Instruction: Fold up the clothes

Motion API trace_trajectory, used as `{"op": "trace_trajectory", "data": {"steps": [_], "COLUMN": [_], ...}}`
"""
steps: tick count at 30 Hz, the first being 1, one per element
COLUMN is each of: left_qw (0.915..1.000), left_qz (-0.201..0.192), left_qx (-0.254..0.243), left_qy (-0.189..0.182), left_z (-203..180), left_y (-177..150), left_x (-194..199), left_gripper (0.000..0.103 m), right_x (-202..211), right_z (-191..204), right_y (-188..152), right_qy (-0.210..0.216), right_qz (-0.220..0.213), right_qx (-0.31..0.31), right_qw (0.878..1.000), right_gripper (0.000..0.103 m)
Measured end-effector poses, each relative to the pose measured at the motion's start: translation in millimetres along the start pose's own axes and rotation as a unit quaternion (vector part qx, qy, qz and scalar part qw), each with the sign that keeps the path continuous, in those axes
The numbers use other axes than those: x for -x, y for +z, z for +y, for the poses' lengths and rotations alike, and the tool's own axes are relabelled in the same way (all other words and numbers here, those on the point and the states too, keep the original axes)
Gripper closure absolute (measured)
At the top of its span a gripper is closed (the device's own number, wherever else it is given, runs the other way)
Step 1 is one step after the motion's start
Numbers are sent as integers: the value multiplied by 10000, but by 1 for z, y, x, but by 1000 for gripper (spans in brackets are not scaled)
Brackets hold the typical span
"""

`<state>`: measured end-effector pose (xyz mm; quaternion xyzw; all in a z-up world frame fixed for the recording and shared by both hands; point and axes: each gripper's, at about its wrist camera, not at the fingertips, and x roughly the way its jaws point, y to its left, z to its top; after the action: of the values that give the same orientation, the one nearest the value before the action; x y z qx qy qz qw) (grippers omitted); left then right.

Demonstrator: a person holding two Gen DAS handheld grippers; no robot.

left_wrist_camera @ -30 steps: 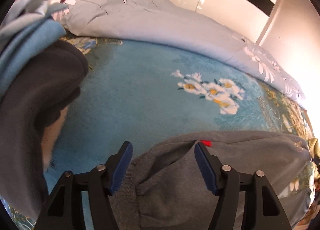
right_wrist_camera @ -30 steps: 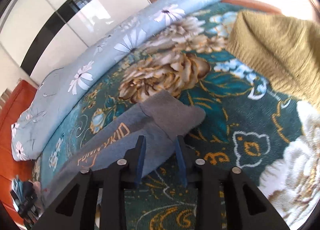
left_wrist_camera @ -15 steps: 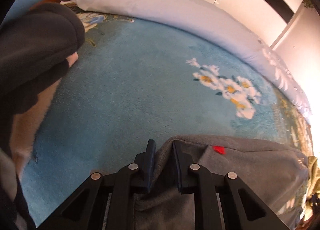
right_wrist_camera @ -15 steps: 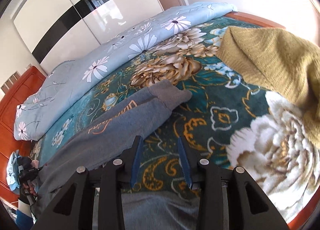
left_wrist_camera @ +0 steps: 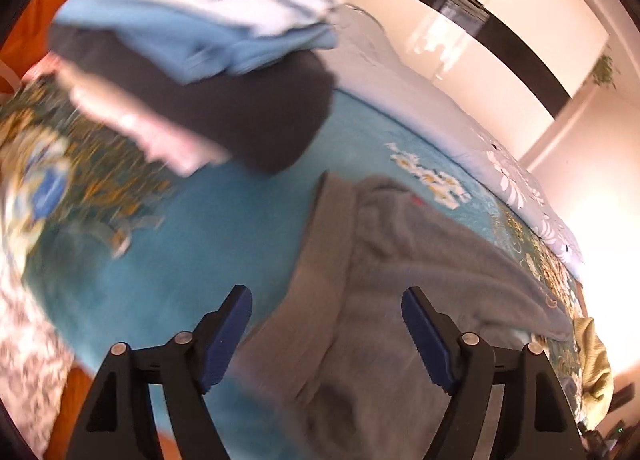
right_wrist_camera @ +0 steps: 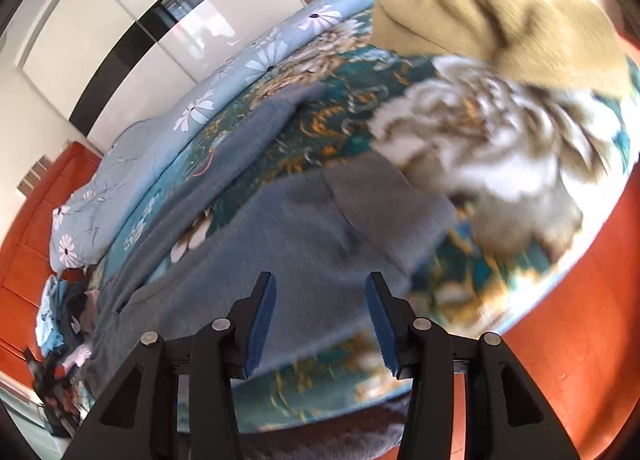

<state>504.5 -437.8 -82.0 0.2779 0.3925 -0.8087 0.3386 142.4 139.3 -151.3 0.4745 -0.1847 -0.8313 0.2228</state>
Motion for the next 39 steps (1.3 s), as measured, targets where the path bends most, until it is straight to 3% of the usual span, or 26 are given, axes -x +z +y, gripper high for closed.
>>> {"op": "trace_trajectory", "data": {"steps": [3,7,11,18,20,21,22,23,25,26,29,34,37,39], "left_qw": [9995,9971,9931,9881,9863,9854,9844,9834,9812,9801,9726,9539,9495,9523], "left_qz": [134,311,476,561,585,597,609,621,645,657,464,34,-119,-142], "left_qx": [255,595,907,1047,1087,1106,1126,1146,1185,1204,1341,1559,1709,1770], "left_qy": [-157,-367,-578,-978,-1093,-1150,-1206,-1263,-1377,-1434,-1843,-2566,-2628,-2481], "left_z": [11,26,39,35,33,33,32,31,30,29,20,-4,-23,-35], "left_y": [-19,-44,-67,-66,-66,-65,-65,-65,-65,-65,-43,6,42,64], "left_x": [4,8,12,6,4,3,2,2,0,-1,5,14,0,-16], "left_gripper": [22,23,22,25,43,46,55,72,89,90,90,90,90,90], "right_x": [-3,-12,-22,-23,-24,-24,-25,-25,-25,-24,-15,-8,-19,-33], "right_z": [-18,-29,-36,-39,-41,-43,-44,-45,-45,-46,-36,7,40,58], "right_y": [-9,-10,-10,-12,-12,-11,-11,-10,-8,-7,9,63,101,126], "right_qy": [-35,417,550,875,945,972,1000,1019,1079,1210,1558,1898,1842,1646], "right_qz": [103,38,15,-110,-108,-106,-105,-113,-109,-130,-365,-752,-897,-950], "right_qx": [-346,-746,-1107,-1297,-1403,-1463,-1524,-1552,-1590,-1654,-1607,-1318,-1151,-1056], "right_qw": [9993,9963,9923,9876,9855,9844,9832,9826,9813,9787,9739,9700,9720,9761], "right_gripper": [54,54,54,54,54,54,58,74,99,99,99,99,100,99]}}
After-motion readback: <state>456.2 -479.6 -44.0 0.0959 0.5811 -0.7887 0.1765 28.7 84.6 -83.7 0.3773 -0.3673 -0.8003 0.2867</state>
